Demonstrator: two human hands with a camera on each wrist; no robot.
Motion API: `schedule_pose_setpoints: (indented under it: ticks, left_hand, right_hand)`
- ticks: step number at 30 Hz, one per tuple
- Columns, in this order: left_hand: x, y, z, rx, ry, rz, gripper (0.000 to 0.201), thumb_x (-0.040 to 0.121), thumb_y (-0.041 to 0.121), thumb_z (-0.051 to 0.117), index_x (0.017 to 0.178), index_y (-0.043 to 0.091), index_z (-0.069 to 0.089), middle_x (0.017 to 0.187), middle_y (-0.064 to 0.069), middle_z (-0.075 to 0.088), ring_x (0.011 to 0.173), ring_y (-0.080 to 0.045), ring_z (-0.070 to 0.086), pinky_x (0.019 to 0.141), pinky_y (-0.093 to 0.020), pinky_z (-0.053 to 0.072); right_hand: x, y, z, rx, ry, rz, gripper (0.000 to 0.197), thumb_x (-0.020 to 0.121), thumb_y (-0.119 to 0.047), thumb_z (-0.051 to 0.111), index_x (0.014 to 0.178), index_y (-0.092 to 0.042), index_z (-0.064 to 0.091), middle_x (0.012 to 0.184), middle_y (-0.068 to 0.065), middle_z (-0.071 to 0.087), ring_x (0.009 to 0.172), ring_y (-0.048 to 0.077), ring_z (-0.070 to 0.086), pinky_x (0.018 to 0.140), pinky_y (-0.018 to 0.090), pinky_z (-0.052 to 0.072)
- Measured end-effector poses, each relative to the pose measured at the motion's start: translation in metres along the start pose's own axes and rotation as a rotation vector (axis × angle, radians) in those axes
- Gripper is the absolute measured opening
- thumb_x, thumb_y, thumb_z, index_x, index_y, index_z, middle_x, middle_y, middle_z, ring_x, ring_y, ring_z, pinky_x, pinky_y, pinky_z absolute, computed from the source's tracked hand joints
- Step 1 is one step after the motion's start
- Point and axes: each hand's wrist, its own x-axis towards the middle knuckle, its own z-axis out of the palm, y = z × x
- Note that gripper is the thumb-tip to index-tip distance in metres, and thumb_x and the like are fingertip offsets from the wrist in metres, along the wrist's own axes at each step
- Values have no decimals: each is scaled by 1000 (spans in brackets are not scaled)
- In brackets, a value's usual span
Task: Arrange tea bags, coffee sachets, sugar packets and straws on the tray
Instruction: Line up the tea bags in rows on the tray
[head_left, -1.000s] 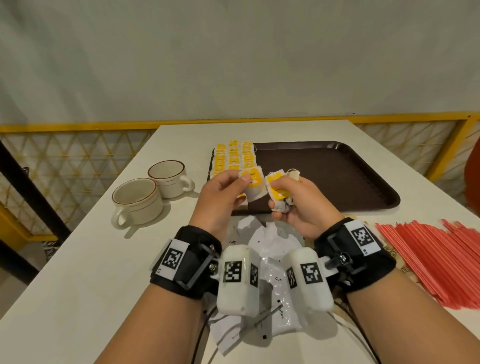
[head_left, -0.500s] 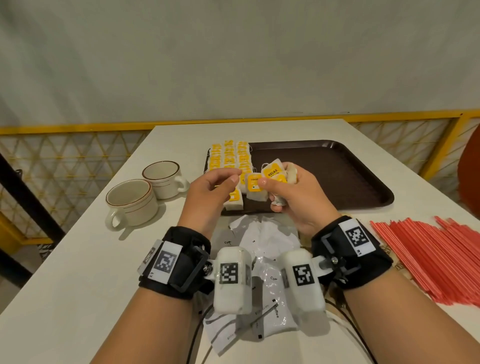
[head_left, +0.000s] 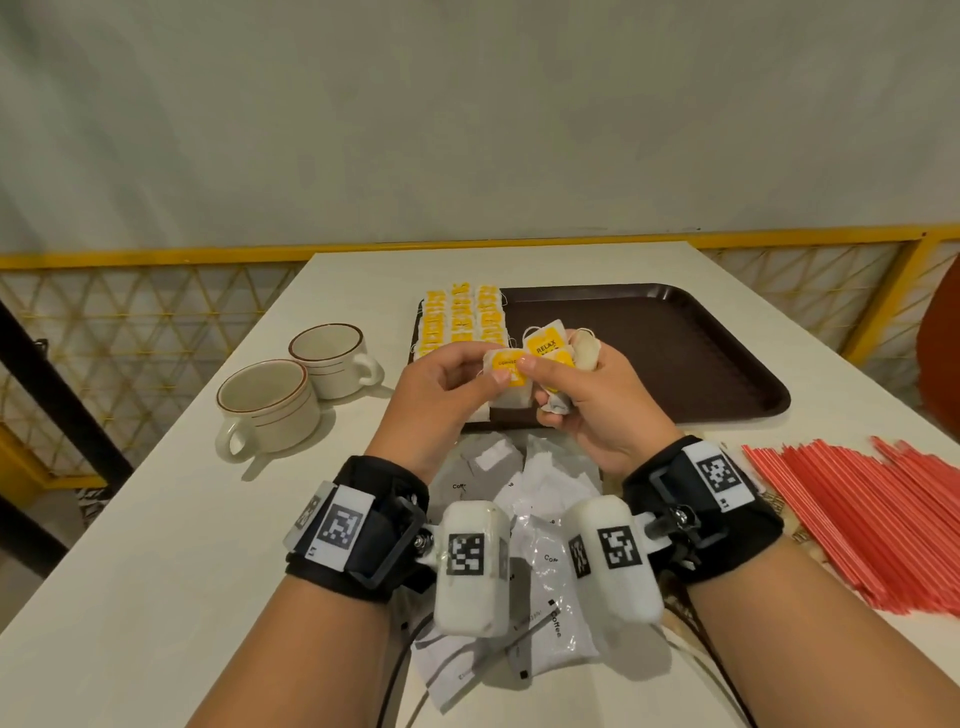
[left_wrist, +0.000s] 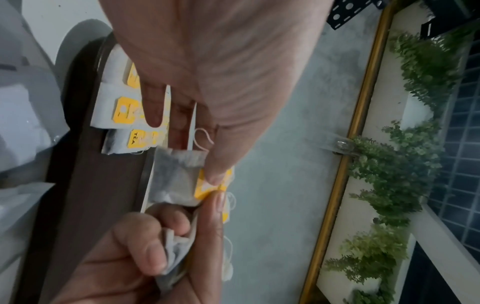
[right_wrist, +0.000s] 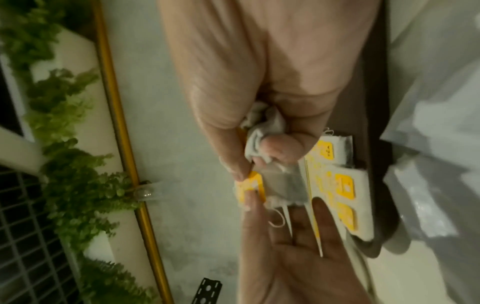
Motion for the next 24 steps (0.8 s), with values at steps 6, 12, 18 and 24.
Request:
schedule_pose_setpoints:
  ticks: [6,12,18,24]
  left_hand:
    - [5,-9,-6,15,208,-3,12,86,8,66,89,18,72,98,-8,72,90,-16,64,86,-28,49]
    - [4,-8,-1,6,229,19,9,86,7,66,86,15,69,87,-5,71,77,-9,65,76,-20,51]
    - [2,-5,4,31,198,14,13,89,11,63,87,21,71,90,-2,71,80,-10,65,85,-27,52]
    - [-1,-2,5,42,139,18,6,83,15,71,89,17,73,87,-3,73,81,-12,66,84,-28,53]
  right_hand:
    - [5,-2,-2,83,137,125,8,94,-9,51,87,-11,49,69,6,48,50,13,44,39,22,33]
    - [-4,4,9,-86,-2,145,12,92,-10,59,104,-11,61,70,4,59,54,12,51,41,23,38]
    - [-3,8,12,-68,91,157,6,91,-14,63,95,-11,60,79,9,61,61,14,54,43,24,40]
    - [-3,8,13,4,78,169,8,91,-10,62,98,-8,59,77,10,60,61,15,51,42,22,40]
